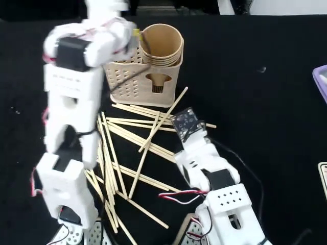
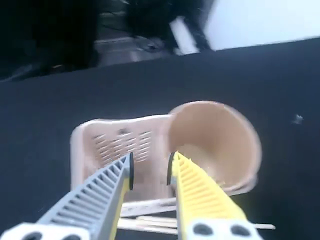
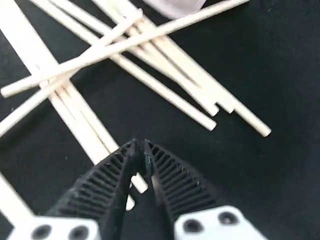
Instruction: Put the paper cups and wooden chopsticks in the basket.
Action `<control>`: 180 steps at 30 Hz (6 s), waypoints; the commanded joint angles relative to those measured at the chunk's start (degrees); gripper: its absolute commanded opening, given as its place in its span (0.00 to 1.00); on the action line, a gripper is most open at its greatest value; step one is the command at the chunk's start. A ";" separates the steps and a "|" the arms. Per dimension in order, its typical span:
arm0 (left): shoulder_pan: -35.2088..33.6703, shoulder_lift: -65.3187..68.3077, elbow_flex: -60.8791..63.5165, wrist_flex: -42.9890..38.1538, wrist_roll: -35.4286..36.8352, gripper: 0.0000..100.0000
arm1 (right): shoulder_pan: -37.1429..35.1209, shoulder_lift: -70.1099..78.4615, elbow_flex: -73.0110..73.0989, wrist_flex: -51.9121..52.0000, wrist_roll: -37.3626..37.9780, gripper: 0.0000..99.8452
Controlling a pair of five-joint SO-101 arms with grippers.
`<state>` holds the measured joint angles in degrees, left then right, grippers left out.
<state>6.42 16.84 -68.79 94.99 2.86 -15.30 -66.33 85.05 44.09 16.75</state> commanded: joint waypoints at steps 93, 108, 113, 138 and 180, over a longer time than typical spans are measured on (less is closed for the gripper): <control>-24.04 -52.66 137.01 -57.41 7.65 0.14 | -8.09 -1.27 -5.76 7.82 0.00 0.17; -27.38 -52.40 136.57 -72.18 7.74 0.05 | -8.09 -1.27 -5.76 7.91 0.09 0.17; -27.47 -52.40 136.57 -73.93 7.65 0.05 | -8.09 -1.27 -5.76 7.91 0.09 0.17; -29.49 -24.97 98.59 -43.25 7.56 0.21 | -8.00 -1.27 -5.76 8.00 0.09 0.17; -29.23 -9.76 94.64 -52.04 4.92 0.21 | -8.00 -1.27 -5.76 8.00 0.09 0.17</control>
<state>-23.91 6.20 30.46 44.97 4.70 -22.86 -66.33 80.92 51.65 16.75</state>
